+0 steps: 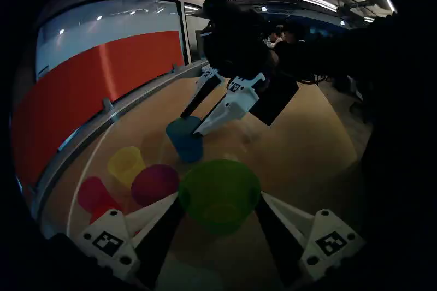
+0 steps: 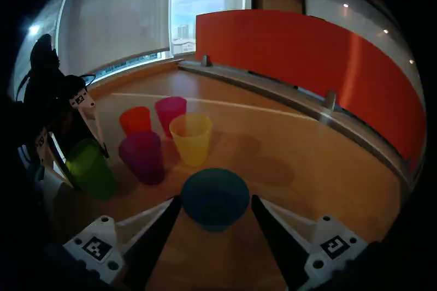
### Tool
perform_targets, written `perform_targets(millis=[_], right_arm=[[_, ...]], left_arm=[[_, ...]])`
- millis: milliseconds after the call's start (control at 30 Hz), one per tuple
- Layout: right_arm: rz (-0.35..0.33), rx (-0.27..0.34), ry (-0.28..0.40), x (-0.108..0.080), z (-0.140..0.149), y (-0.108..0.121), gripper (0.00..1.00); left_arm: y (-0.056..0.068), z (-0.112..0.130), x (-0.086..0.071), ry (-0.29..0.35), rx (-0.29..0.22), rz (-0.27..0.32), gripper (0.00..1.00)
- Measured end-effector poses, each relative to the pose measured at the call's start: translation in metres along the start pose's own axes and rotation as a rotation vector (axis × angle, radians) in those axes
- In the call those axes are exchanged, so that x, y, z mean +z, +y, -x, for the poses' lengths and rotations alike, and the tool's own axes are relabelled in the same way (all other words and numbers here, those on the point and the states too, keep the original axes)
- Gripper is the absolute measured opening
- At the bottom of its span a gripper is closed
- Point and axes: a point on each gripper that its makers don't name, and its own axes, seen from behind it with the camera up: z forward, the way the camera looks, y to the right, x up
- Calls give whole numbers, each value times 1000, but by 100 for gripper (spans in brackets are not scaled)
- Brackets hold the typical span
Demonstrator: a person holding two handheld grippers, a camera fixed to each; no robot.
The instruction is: Pour water
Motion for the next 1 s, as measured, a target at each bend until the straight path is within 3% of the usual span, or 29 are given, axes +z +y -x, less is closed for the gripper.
perform_targets(millis=[367, 500, 1000], right_arm=[[3, 15, -22, 18, 9, 1, 100], [0, 8, -34, 22, 12, 0, 94], [28, -5, -20, 17, 10, 2, 90]], left_arm=[[-5, 3, -9, 2, -12, -21, 86], [-8, 4, -12, 2, -22, -29, 86], [-10, 3, -19, 3, -55, -56, 86]])
